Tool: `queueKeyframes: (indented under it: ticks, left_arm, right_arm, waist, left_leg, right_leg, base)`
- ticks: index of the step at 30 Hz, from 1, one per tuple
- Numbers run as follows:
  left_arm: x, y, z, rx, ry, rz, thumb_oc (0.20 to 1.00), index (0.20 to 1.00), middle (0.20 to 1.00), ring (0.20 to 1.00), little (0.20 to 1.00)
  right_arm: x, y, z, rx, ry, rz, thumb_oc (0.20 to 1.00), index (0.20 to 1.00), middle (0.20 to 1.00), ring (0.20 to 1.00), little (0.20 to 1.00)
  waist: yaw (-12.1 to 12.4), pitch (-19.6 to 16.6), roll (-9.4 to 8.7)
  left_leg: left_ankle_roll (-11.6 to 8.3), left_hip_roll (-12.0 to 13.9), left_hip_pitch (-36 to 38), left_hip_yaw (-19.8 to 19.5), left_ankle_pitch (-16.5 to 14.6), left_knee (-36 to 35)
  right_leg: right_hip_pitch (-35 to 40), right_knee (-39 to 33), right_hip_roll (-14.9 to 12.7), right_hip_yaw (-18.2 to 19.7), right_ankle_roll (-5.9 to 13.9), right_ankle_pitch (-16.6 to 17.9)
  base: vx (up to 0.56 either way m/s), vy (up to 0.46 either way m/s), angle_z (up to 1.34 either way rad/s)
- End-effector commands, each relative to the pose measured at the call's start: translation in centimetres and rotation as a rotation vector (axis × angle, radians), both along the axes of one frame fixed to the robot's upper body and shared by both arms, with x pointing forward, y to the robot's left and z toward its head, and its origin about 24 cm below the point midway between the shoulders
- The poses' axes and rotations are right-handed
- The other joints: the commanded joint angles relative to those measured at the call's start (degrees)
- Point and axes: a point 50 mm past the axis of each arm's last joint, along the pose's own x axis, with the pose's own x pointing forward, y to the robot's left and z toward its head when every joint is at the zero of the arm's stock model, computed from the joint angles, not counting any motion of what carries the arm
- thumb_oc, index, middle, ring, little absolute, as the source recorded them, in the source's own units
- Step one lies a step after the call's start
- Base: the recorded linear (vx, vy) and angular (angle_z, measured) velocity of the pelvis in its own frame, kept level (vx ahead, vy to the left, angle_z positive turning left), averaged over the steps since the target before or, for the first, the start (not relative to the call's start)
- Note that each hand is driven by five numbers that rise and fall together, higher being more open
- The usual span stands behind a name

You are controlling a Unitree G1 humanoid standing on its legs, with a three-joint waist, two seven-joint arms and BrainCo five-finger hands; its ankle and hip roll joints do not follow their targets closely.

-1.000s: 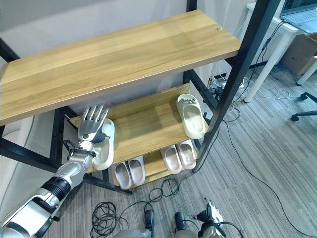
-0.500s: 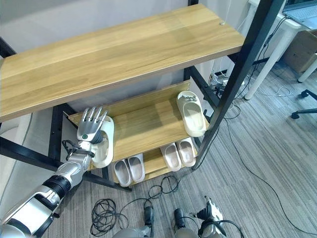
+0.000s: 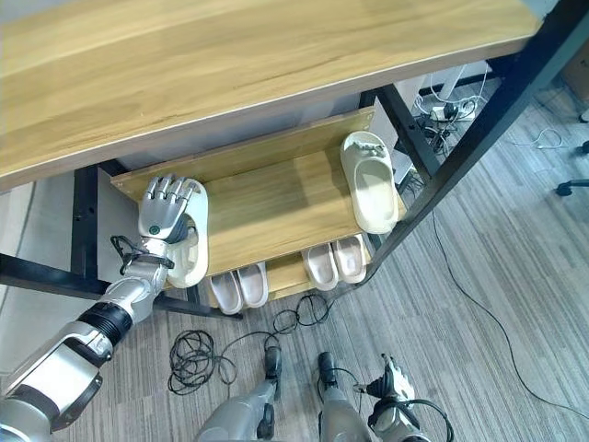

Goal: Arrange the slippers neatly on the shoe rack.

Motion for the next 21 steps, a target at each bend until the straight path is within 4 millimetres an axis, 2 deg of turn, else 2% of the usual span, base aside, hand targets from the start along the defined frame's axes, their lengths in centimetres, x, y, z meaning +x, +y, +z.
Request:
queueKeyframes:
  ticks: [1, 11, 21]
  left_arm:
    - [1.5, 0.6, 3.5, 0.046, -0.117, 0.033, 0.200, 0.200, 0.200, 0.200, 0.200]
    - [1.3, 0.5, 3.9, 0.056, -0.149, 0.015, 0.200, 0.200, 0.200, 0.200, 0.200]
    - [0.4, -1.9, 2.5, -0.004, -0.125, -0.088, 0.200, 0.200, 0.200, 0.200, 0.200]
  right_arm:
    - [1.3, -0.2, 0.9, -0.014, -0.080, 0.002, 1.000, 1.000, 1.000, 1.000, 1.000]
    - [1.1, -0.4, 0.9, -0.028, -0.084, 0.025, 1.000, 1.000, 1.000, 1.000, 1.000]
    - [1.5, -0.3, 1.0, -0.036, -0.081, 0.027, 1.000, 1.000, 1.000, 1.000, 1.000]
  waist:
    - [-0.2, 0.3, 0.43]
    - [-0.2, -0.1, 0.60]
    - [0.2, -0.6, 0.60]
  left_leg:
    - [0.30, -1.9, -2.0, -4.4, -2.5, 2.7]
    - [0.24, -1.9, -1.4, -4.5, -2.6, 2.4]
    - [0.16, -1.7, -0.2, -4.3, -3.3, 2.9]
  right_leg:
    - [0.6, 5.3, -1.9, -2.7, 4.42, -5.9]
    - [0.9, 5.2, -1.7, -2.8, 4.30, -6.1]
    - [2.0, 5.3, -1.7, -2.7, 4.06, -6.6]
  base:
    - [0.00, 0.000, 0.00]
    - [0.01, 0.004, 0.02]
    - [0.00, 0.000, 0.00]
